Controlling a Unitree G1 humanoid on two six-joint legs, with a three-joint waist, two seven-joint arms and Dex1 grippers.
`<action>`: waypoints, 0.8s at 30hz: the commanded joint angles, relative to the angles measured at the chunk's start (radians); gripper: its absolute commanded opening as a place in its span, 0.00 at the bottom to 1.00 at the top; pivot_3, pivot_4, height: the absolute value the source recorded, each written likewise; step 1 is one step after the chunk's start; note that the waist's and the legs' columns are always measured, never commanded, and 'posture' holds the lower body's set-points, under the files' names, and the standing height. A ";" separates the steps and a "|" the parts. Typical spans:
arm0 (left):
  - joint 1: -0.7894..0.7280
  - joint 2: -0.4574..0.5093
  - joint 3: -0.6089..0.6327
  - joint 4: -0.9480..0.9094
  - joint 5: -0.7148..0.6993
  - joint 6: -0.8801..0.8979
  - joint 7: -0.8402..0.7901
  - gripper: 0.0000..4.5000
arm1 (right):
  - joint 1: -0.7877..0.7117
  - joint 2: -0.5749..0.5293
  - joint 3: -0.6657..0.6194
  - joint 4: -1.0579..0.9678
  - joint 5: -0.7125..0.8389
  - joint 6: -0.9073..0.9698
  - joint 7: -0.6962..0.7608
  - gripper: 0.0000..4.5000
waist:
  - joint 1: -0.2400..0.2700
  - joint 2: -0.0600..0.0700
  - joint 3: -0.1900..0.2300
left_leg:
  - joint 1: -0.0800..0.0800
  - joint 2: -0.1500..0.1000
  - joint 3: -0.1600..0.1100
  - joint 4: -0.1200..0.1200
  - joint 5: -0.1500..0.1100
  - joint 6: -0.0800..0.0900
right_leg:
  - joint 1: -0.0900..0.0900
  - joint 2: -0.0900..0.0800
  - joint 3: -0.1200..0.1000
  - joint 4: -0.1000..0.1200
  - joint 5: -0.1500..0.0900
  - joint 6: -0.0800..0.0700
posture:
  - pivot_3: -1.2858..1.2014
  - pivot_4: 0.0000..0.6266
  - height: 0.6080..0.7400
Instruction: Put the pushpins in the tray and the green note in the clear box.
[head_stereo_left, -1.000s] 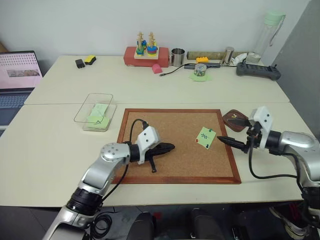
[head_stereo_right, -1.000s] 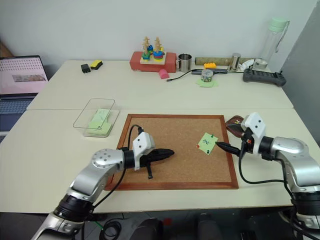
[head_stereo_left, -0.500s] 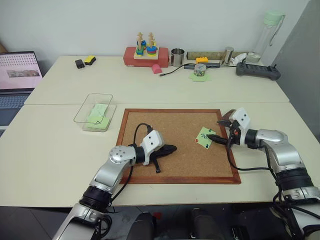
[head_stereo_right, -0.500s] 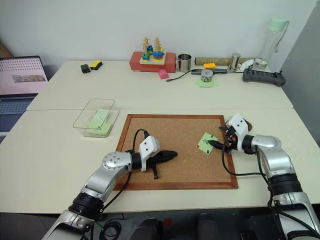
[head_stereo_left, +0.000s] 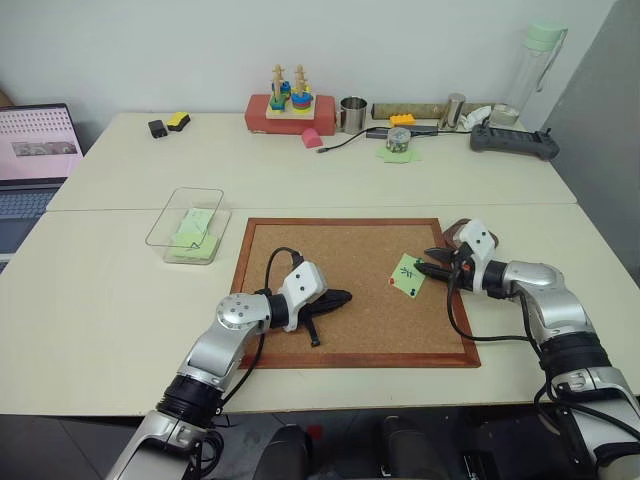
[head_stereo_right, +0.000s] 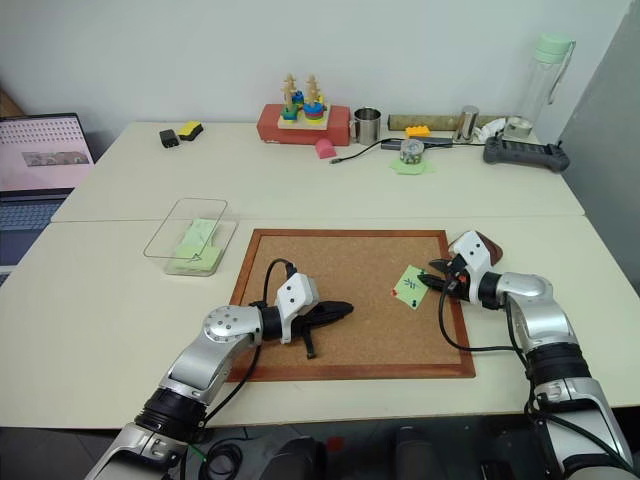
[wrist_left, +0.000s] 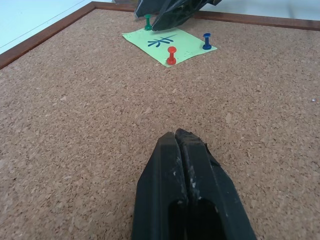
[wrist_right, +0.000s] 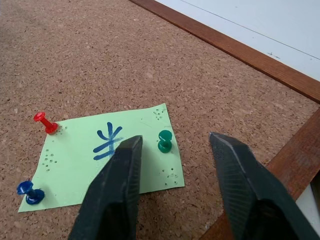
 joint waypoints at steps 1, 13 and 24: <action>0.022 0.009 -0.005 -0.004 0.019 0.013 0.000 0.00 | -0.026 0.004 -0.011 -0.005 0.000 -0.022 0.014 0.28 | 0.000 0.000 0.000 | 0.000 0.000 0.000 0.000 0.000 0.000 | 0.000 0.000 0.000 0.000 0.000 0.000 | 0.52 0.24 1.00; 0.022 0.013 -0.007 -0.003 0.027 0.016 -0.002 0.00 | -0.031 0.007 -0.034 -0.034 0.032 0.017 0.038 0.02 | 0.000 0.000 0.000 | 0.000 0.000 0.000 0.000 0.000 0.000 | 0.000 0.000 0.000 0.000 0.000 0.000 | 0.52 0.24 1.00; 0.023 0.011 -0.016 0.009 0.039 0.017 0.003 0.00 | -0.052 -0.006 -0.127 -0.097 0.142 0.154 0.029 0.02 | 0.000 0.000 0.000 | 0.000 0.000 0.000 0.000 0.000 0.000 | 0.000 0.000 0.000 0.000 0.000 0.000 | 0.52 0.24 1.00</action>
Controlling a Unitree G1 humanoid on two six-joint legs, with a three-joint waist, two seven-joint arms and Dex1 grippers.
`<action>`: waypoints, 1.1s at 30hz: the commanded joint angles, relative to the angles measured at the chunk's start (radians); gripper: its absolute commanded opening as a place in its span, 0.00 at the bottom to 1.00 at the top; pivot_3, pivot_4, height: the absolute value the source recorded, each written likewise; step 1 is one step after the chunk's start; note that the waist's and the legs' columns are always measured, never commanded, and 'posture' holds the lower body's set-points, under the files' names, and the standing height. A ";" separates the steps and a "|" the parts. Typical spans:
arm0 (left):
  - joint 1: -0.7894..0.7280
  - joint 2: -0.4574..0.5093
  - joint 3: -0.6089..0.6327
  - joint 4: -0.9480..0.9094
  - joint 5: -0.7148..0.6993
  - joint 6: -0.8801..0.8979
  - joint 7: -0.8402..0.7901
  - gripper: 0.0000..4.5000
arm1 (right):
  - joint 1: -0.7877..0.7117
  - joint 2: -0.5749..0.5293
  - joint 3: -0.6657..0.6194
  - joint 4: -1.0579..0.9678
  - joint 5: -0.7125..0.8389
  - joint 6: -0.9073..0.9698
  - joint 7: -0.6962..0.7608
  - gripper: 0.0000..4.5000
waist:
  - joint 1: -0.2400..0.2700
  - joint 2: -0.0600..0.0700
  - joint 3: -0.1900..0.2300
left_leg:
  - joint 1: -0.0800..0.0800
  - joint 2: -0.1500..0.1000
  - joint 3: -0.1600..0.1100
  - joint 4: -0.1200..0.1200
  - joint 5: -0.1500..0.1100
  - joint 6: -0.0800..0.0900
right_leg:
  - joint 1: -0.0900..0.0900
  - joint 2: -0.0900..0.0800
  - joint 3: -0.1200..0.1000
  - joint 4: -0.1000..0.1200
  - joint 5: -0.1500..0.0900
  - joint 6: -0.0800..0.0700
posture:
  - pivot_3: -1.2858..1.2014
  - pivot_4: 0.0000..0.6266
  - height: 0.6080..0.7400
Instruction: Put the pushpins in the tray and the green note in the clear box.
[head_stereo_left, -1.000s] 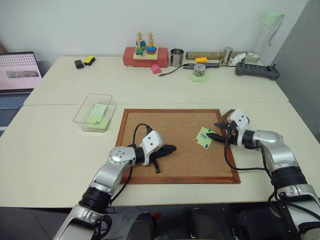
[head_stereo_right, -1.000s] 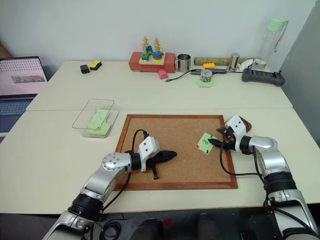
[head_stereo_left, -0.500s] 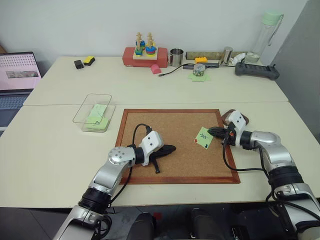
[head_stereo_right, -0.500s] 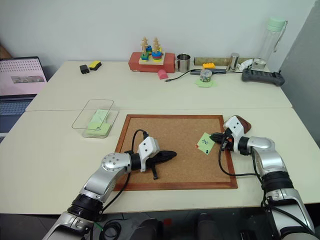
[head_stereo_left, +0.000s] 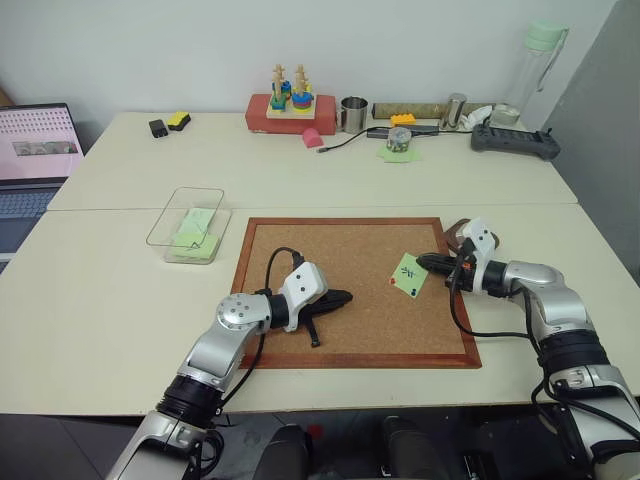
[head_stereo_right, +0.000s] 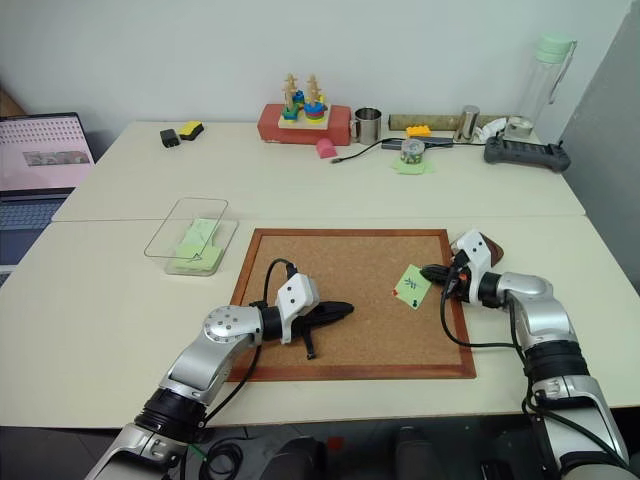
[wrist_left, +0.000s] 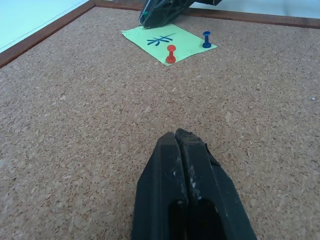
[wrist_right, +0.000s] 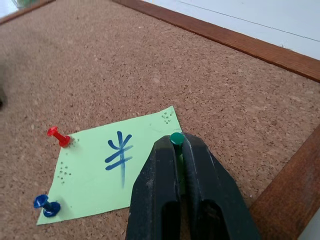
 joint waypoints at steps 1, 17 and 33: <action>0.022 0.010 -0.015 0.012 0.033 0.017 0.004 0.00 | -0.042 -0.020 -0.092 -0.088 0.077 0.037 -0.006 0.02 | 0.000 0.000 0.000 | 0.000 0.000 0.000 0.000 0.000 0.000 | 0.000 0.000 0.000 0.000 0.000 0.000 | 0.52 0.24 1.00; 0.024 -0.003 -0.022 0.013 0.039 0.017 0.001 0.00 | -0.094 -0.126 -0.157 0.121 -0.081 -0.006 -0.266 0.02 | 0.000 0.002 -0.001 | 0.001 0.000 0.001 0.000 0.000 0.000 | 0.001 0.000 0.001 0.000 0.000 0.000 | 0.52 0.24 1.00; 0.022 -0.009 -0.020 0.018 0.046 0.013 0.008 0.00 | -0.134 -0.103 -0.156 0.222 -0.098 -0.043 -0.248 0.48 | 0.000 0.003 -0.002 | 0.001 0.000 0.002 0.000 0.000 0.000 | 0.001 0.000 0.002 -0.001 0.000 0.000 | 0.52 0.24 1.00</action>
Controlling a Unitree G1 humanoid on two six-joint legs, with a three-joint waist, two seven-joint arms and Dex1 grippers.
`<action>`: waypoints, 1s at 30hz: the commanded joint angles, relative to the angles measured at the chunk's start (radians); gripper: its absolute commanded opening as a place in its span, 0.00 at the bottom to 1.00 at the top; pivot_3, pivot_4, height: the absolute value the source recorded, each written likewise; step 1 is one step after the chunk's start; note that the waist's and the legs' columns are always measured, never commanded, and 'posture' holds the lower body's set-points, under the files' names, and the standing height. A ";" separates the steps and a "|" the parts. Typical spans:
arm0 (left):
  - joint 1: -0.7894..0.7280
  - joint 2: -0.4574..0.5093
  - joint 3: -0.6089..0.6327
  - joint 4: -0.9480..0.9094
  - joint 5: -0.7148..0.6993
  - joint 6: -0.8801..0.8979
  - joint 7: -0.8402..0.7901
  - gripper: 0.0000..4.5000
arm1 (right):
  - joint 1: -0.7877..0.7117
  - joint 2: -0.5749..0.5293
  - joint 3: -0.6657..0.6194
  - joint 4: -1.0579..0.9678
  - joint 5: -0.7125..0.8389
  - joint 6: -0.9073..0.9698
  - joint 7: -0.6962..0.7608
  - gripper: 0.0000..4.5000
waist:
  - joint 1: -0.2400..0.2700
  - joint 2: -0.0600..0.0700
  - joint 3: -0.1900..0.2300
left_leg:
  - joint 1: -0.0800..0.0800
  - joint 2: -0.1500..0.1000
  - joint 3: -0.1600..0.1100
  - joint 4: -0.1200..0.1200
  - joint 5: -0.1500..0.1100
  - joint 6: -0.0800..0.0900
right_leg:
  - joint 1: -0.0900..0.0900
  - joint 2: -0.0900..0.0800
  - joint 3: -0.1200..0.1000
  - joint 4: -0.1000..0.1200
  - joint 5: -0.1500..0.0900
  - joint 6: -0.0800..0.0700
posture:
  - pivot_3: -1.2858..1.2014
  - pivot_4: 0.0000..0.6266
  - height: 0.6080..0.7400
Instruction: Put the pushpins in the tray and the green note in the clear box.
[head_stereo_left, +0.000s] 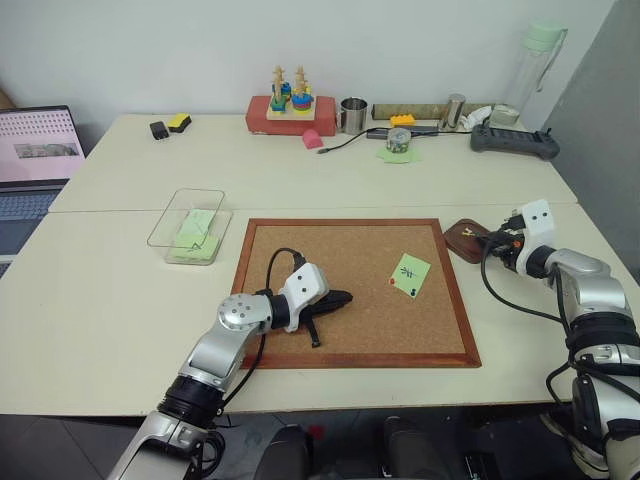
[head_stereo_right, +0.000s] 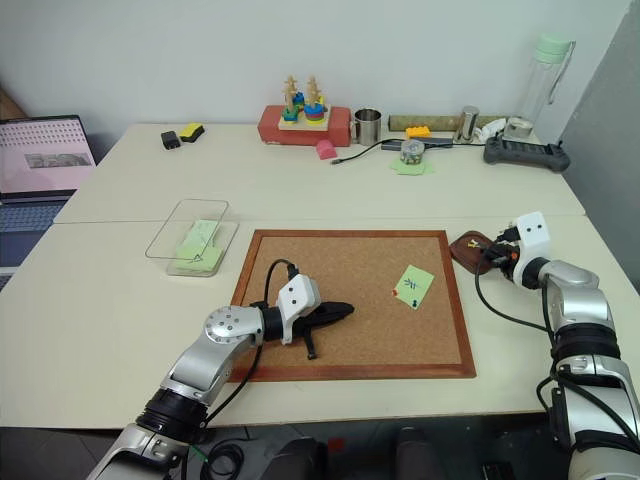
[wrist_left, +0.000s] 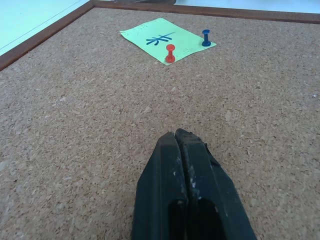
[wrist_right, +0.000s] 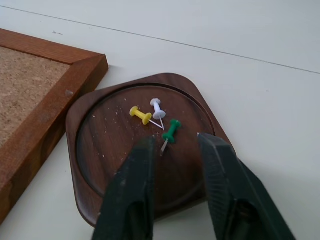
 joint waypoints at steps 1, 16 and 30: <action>0.022 -0.002 -0.020 0.016 0.026 0.015 0.005 0.00 | -0.009 -0.018 -0.012 -0.056 0.021 -0.018 0.052 0.54 | 0.000 0.000 0.000 | 0.000 0.000 0.000 0.000 0.000 0.000 | 0.000 0.000 0.000 0.000 0.000 0.000 | 0.52 0.24 1.00; 0.018 -0.002 -0.013 0.022 0.032 0.011 0.003 0.00 | 0.378 -0.074 0.153 -0.834 0.137 0.093 0.320 0.70 | 0.001 0.001 -0.001 | 0.000 0.001 -0.003 0.001 0.000 0.000 | 0.001 0.000 -0.002 0.000 -0.003 0.004 | 0.52 0.24 1.00; 0.025 0.004 -0.014 0.011 0.035 0.018 0.001 0.00 | 0.346 -0.004 0.191 -0.661 0.095 0.020 0.307 0.62 | 0.002 0.001 -0.001 | 0.001 0.000 -0.002 0.000 0.000 0.000 | 0.001 0.000 -0.002 -0.001 -0.001 0.002 | 0.52 0.24 1.00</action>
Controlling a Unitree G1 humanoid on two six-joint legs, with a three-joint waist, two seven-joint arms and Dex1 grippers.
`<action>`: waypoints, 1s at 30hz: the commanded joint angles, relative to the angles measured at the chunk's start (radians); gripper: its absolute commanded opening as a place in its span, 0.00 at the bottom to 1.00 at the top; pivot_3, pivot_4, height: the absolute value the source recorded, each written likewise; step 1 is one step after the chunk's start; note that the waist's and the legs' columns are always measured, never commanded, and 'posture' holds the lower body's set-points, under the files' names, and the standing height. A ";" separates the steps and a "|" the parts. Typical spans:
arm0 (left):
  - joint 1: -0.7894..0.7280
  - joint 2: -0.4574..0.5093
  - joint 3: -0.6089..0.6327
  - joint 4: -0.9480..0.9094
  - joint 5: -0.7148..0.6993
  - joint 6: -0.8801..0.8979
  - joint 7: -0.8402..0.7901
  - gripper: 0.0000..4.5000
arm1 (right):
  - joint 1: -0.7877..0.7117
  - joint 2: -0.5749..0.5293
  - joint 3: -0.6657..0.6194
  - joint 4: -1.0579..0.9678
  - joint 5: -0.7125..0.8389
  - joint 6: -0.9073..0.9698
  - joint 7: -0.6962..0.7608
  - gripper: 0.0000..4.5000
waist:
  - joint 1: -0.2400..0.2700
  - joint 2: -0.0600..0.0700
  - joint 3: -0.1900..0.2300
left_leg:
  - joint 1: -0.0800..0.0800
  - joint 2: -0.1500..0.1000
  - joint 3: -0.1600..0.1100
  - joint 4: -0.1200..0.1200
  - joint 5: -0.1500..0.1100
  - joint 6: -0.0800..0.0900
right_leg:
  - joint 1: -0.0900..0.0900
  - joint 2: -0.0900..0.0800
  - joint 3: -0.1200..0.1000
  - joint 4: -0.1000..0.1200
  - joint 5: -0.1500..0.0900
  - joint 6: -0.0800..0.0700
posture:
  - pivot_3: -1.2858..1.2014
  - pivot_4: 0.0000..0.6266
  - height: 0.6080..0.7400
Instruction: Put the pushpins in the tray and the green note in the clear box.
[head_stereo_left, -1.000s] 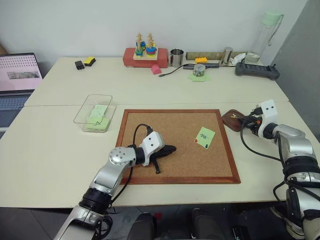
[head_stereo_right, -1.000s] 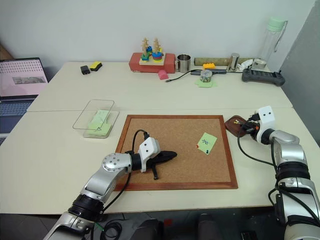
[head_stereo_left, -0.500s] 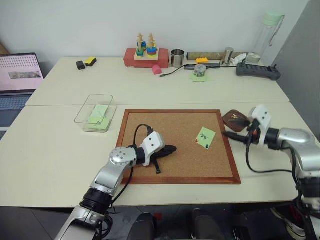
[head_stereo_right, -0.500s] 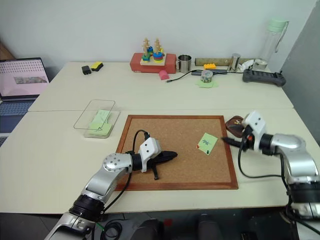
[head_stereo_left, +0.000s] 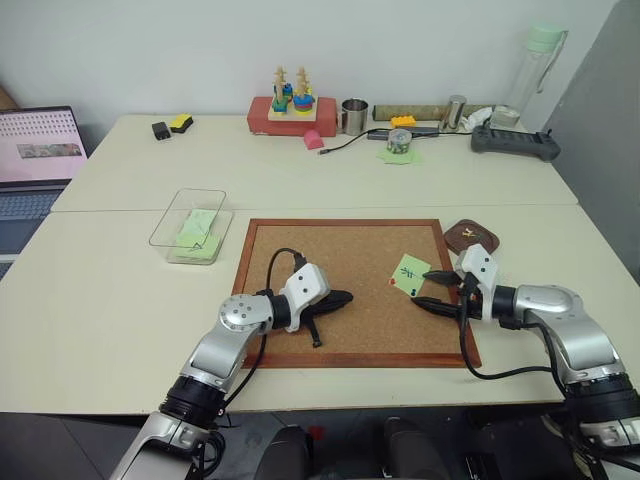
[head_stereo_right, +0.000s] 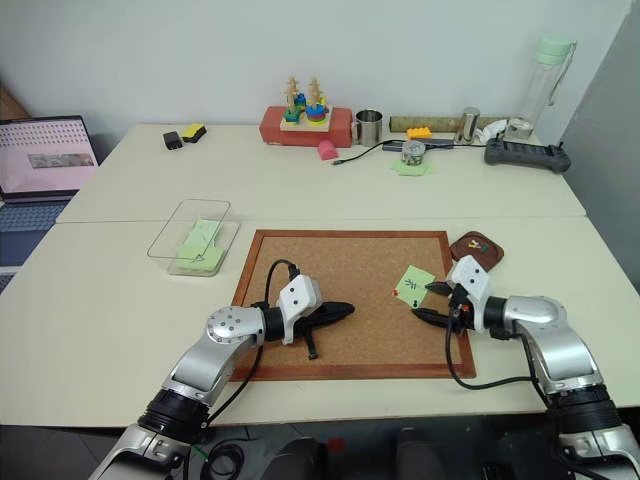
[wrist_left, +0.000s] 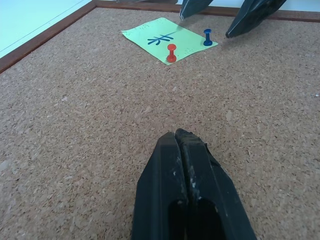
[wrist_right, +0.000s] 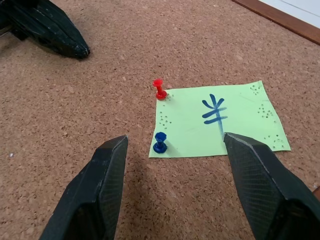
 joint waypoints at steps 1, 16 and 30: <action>0.023 0.013 -0.017 0.010 0.022 0.019 -0.006 0.00 | -0.027 0.001 0.003 0.010 -0.003 -0.039 0.019 0.62 | 0.000 0.000 0.000 | 0.000 0.000 0.000 0.000 0.000 0.000 | 0.000 0.000 0.000 0.000 0.000 0.000 | 0.52 0.24 1.00; 0.028 0.023 -0.017 0.010 0.026 0.016 -0.010 0.00 | -0.037 0.002 0.022 0.035 0.002 -0.050 0.043 0.01 | 0.000 0.000 0.000 | 0.000 0.000 0.000 0.000 0.000 0.000 | 0.000 0.000 0.000 0.000 0.000 0.000 | 0.52 0.24 1.00; 0.025 0.026 -0.021 0.021 0.032 0.008 -0.019 0.00 | -0.053 -0.024 -0.089 -0.063 0.179 0.153 0.056 0.01 | 0.000 0.000 0.000 | -0.002 0.000 -0.001 0.000 0.000 0.000 | -0.001 0.000 0.000 0.000 0.000 -0.001 | 0.52 0.24 1.00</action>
